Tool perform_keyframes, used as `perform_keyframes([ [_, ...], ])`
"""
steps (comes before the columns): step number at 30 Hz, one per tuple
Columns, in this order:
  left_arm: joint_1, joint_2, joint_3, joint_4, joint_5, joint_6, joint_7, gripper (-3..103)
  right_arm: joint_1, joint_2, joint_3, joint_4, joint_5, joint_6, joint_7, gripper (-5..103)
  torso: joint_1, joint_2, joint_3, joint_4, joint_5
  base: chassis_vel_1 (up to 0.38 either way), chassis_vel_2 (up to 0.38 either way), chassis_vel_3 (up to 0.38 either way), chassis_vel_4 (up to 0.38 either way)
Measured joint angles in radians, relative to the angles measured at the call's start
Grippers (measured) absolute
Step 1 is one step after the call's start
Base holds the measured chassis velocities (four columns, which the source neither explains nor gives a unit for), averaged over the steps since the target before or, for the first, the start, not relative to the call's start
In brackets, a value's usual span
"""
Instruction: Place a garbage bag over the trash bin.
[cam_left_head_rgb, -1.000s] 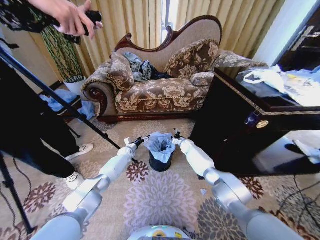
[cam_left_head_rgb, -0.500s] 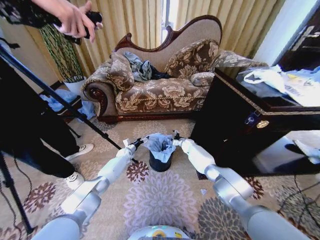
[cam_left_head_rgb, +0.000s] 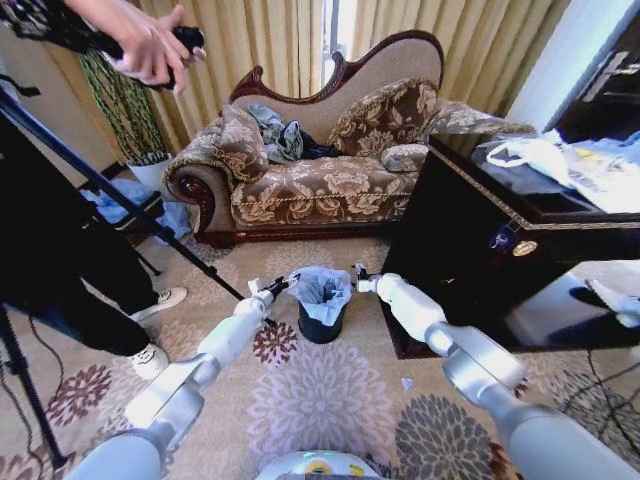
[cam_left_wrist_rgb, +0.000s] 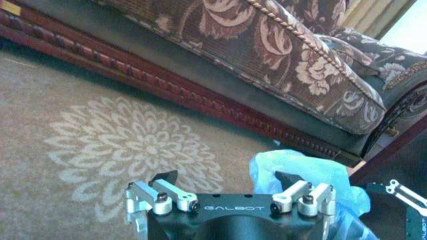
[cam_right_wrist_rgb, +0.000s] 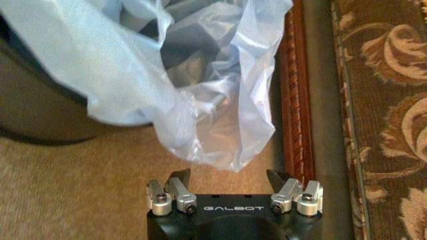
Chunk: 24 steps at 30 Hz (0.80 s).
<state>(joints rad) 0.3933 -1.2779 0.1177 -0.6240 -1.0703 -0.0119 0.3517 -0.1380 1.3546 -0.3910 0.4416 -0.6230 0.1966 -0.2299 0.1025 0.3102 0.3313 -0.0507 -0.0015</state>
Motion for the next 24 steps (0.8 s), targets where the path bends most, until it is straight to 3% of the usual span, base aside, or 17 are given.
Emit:
perform_keyframes([
  [4,0.005,0.012,-0.002,-0.022,-0.004,0.000,-0.003,100,-0.019,-0.022,0.044,0.051,0.001,-0.019,0.002,76,0.000,0.000,0.000,0.0003,-0.0002,0.000,0.000,0.000,0.000],
  [7,0.011,0.037,-0.009,-0.047,-0.026,0.004,-0.005,100,-0.043,-0.049,0.119,0.115,0.008,-0.024,-0.005,79,0.000,0.000,0.000,-0.0013,-0.0003,0.000,0.000,0.000,0.000],
  [13,-0.002,0.046,-0.026,-0.008,-0.029,0.007,0.005,100,-0.109,-0.122,0.185,0.272,0.051,-0.050,-0.016,91,0.000,0.000,0.000,0.0009,-0.0002,0.000,0.000,0.000,0.000],
  [15,-0.006,0.038,-0.030,-0.004,-0.029,0.013,0.007,100,-0.179,-0.191,0.213,0.414,0.130,-0.091,-0.027,96,0.000,0.000,0.000,0.0002,-0.0002,0.000,0.000,0.000,0.000],
  [16,-0.006,0.038,-0.030,-0.004,-0.029,0.013,0.007,100,-0.179,-0.191,0.213,0.414,0.130,-0.091,-0.027,96,0.000,0.000,0.000,0.0002,-0.0002,0.000,0.000,0.000,0.000],
  [18,-0.003,0.036,-0.027,-0.009,-0.031,0.016,0.009,100,-0.280,-0.262,0.236,0.572,0.267,-0.148,-0.028,97,0.000,0.000,0.000,-0.0012,0.0010,0.000,0.000,0.000,0.000],
  [19,-0.003,0.036,-0.027,-0.009,-0.031,0.016,0.009,100,-0.280,-0.262,0.236,0.572,0.267,-0.148,-0.028,97,0.000,0.000,0.000,-0.0012,0.0010,0.000,0.000,0.000,0.000],
  [23,0.010,0.035,-0.028,-0.034,-0.031,0.018,0.004,100,-0.420,-0.350,0.280,0.768,0.472,-0.217,0.014,100,0.000,0.000,0.000,0.0001,-0.0003,0.000,0.000,0.000,0.000],
  [24,0.010,0.035,-0.028,-0.034,-0.031,0.018,0.004,100,-0.420,-0.350,0.280,0.768,0.472,-0.217,0.014,100,0.000,0.000,0.000,0.0001,-0.0003,0.000,0.000,0.000,0.000],
])
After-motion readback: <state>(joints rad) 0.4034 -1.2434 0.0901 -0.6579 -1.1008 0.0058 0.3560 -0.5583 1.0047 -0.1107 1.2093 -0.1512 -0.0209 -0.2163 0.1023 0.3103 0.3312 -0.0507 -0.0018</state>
